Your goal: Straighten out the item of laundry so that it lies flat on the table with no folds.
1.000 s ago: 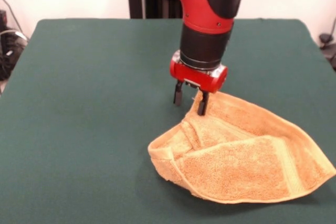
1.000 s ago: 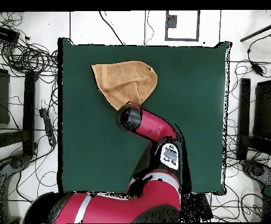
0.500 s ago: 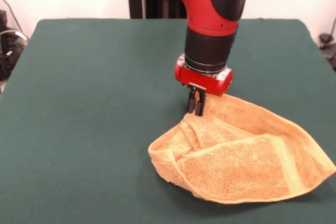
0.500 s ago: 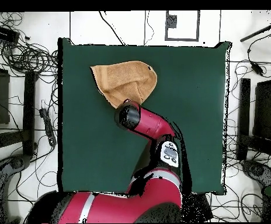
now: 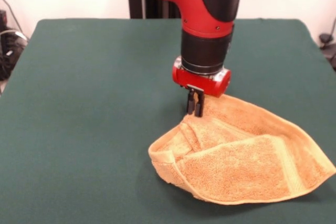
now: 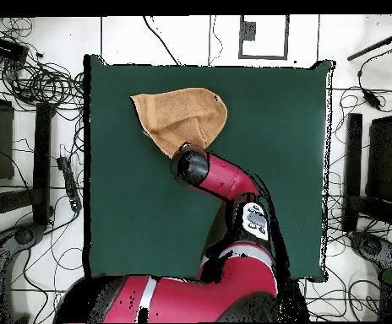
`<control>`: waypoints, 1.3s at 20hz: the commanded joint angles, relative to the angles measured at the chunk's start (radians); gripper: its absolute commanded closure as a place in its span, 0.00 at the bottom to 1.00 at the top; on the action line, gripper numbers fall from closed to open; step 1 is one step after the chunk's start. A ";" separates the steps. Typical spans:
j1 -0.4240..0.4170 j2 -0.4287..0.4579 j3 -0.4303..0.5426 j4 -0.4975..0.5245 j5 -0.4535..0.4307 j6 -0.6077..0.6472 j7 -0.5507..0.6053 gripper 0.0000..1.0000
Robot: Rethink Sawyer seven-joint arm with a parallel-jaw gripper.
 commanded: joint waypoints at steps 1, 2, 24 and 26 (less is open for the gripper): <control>0.017 0.108 0.082 0.018 -0.041 0.045 0.100 1.00; 0.020 0.100 0.081 0.026 -0.039 0.044 0.105 1.00; 0.064 0.041 0.118 0.215 0.061 -0.075 0.280 1.00; 0.069 0.035 0.123 0.232 0.076 -0.082 0.295 1.00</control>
